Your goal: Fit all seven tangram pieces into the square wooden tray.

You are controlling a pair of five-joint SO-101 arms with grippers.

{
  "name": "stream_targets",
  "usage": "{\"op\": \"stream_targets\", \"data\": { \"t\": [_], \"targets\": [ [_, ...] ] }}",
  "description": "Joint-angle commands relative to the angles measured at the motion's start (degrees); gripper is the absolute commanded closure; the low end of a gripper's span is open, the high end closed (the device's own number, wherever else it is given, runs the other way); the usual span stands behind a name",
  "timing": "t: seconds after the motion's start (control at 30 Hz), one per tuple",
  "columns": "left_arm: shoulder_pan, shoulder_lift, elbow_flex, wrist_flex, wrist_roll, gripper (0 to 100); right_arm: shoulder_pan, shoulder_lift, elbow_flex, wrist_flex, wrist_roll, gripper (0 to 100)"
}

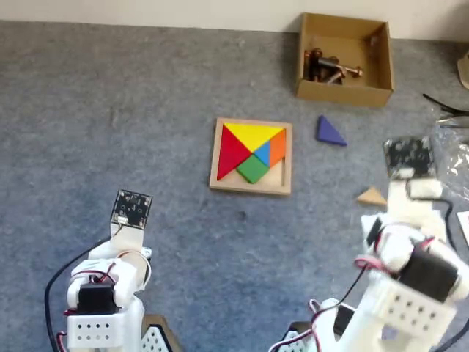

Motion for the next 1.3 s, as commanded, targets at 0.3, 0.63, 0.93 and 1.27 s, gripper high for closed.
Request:
{"op": "stream_targets", "data": {
  "t": [0.3,0.63,0.93,1.27],
  "targets": [
    [-0.75,-0.22,1.19,0.26,0.53,99,-0.48,28.26,-16.92,0.22,-7.47,99.1],
    [-0.75,-0.22,1.19,0.26,0.53,99,-6.2,47.87,-31.16,0.22,-7.47,99.1],
    [-0.75,-0.22,1.19,0.26,0.53,99,-8.84,62.46,-48.84,0.31,-11.08,84.3],
    [-0.75,-0.22,1.19,0.26,0.53,99,-15.43,78.02,-54.46,0.22,4.48,79.9]
  ]
}}
